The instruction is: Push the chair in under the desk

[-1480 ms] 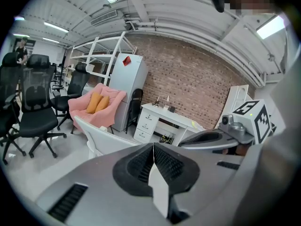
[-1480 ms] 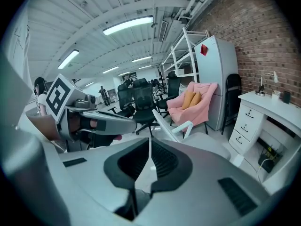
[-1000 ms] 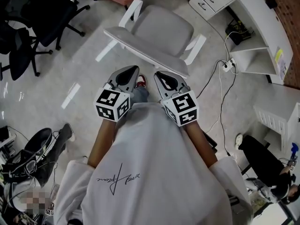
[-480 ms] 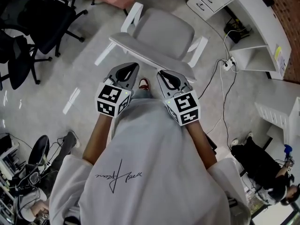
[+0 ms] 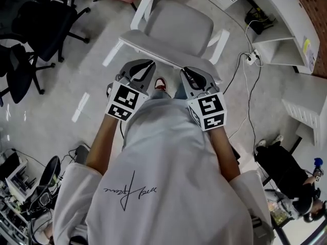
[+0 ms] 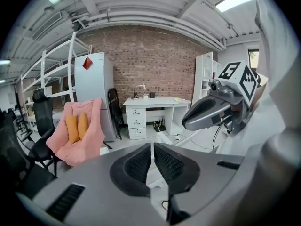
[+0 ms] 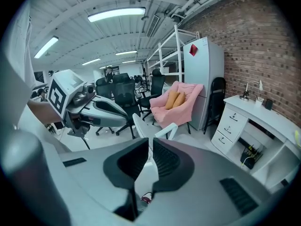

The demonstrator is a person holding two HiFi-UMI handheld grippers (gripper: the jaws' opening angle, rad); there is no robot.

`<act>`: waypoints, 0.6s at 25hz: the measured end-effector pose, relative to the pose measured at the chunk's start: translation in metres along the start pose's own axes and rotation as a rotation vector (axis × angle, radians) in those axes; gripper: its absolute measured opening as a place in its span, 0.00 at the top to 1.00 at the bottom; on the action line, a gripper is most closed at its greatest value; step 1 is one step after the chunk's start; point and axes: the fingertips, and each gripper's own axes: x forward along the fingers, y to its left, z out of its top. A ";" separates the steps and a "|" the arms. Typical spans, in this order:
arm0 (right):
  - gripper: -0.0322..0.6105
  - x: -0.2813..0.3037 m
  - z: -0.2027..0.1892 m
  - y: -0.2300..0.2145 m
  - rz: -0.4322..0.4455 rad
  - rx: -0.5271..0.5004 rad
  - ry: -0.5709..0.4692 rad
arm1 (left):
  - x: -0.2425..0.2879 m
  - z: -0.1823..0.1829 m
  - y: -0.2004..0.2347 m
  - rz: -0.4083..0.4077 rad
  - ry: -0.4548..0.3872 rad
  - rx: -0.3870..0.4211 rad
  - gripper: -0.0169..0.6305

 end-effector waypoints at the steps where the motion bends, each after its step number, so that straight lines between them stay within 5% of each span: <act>1: 0.90 0.002 0.001 -0.001 0.004 -0.002 0.003 | 0.002 0.000 0.003 0.006 0.021 0.036 0.96; 6: 0.79 0.011 0.000 -0.001 0.027 -0.005 0.014 | 0.005 -0.007 0.017 0.034 0.098 0.144 0.96; 15: 0.76 0.028 0.000 0.000 0.068 -0.089 0.094 | 0.019 -0.016 0.041 0.072 0.207 0.325 0.96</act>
